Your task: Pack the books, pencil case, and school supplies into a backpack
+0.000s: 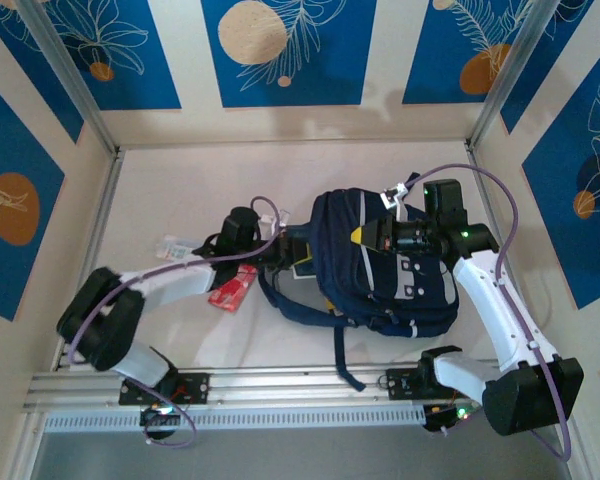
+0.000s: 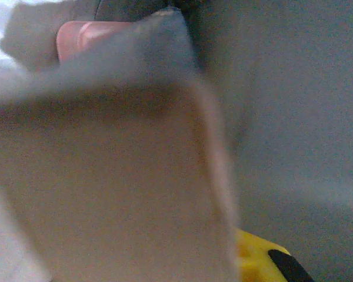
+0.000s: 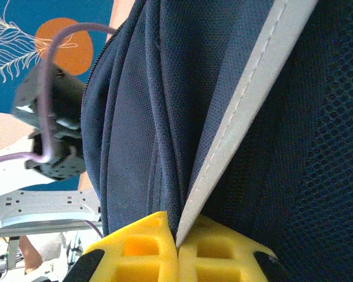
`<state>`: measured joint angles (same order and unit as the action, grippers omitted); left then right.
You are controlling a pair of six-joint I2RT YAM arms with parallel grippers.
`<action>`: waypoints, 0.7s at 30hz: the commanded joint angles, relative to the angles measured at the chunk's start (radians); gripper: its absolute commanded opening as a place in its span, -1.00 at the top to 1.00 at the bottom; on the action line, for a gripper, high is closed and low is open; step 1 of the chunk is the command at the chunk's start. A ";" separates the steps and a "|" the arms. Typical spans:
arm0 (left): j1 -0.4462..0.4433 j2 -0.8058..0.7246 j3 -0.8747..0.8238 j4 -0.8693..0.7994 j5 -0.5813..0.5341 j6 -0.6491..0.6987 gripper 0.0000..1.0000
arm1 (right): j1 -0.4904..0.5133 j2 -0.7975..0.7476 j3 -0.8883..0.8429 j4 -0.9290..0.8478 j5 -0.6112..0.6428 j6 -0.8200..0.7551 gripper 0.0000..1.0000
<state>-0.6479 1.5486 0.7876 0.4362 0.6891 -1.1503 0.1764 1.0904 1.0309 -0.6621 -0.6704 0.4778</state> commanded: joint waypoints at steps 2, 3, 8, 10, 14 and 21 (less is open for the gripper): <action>0.001 0.178 0.005 0.486 0.070 -0.253 1.00 | 0.012 -0.013 0.035 0.127 -0.135 0.037 1.00; -0.007 0.227 0.018 0.555 0.069 -0.295 0.99 | 0.013 -0.011 0.033 0.134 -0.131 0.048 1.00; -0.069 0.365 0.143 0.578 0.053 -0.328 0.96 | 0.020 0.000 0.032 0.147 -0.092 0.082 1.00; -0.102 0.393 0.208 0.477 0.052 -0.278 0.95 | 0.023 -0.004 0.021 0.158 -0.063 0.103 1.00; -0.168 0.444 0.369 0.184 0.050 -0.130 0.87 | 0.023 -0.041 -0.037 0.218 0.005 0.156 1.00; -0.217 0.543 0.551 -0.086 0.051 -0.047 0.11 | 0.008 -0.083 -0.096 0.255 0.082 0.213 1.00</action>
<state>-0.8452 2.0480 1.2888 0.4480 0.7090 -1.2461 0.1871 1.0374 0.9398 -0.4938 -0.5735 0.6487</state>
